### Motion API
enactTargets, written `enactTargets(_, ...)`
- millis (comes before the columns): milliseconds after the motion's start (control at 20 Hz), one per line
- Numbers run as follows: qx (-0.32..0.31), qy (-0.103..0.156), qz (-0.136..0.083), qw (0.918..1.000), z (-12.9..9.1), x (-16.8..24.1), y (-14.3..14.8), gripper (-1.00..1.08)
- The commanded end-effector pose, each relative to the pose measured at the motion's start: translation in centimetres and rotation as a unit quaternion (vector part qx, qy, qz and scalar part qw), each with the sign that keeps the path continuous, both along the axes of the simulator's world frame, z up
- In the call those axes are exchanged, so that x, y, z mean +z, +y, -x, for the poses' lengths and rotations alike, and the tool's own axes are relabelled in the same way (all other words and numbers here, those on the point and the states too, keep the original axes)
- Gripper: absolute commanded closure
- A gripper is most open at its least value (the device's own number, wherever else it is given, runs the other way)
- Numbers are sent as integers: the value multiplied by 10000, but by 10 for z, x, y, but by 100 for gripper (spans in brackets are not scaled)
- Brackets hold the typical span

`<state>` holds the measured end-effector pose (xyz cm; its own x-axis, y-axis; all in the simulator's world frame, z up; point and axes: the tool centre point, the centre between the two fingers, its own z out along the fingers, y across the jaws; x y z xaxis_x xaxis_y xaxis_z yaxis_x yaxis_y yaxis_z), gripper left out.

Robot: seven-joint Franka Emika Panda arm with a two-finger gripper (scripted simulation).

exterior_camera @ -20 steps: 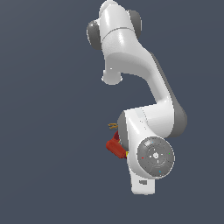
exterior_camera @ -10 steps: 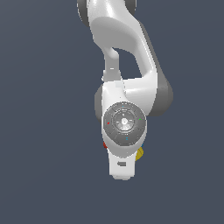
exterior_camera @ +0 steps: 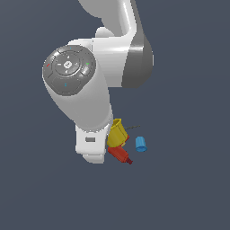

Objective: Pick up a designated object from a clutter of objects.

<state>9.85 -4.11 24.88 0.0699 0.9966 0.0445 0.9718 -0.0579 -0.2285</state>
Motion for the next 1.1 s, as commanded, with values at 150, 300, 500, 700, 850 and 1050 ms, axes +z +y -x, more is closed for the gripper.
enactTargets(150, 1, -13, -5, 10000, 21, 46, -42, 108)
enactTargets(300, 2, -14, -8, 10000, 32, 70, -65, 108)
enactTargets(500, 4, -14, -11, 10000, 45, 101, -94, 108)
enactTargets(700, 4, -14, -11, 10000, 55, 126, -118, 108)
enactTargets(850, 6, -15, -10, 10000, 60, 137, -129, 108)
enactTargets(1050, 9, -16, -6, 10000, 62, 145, -137, 108)
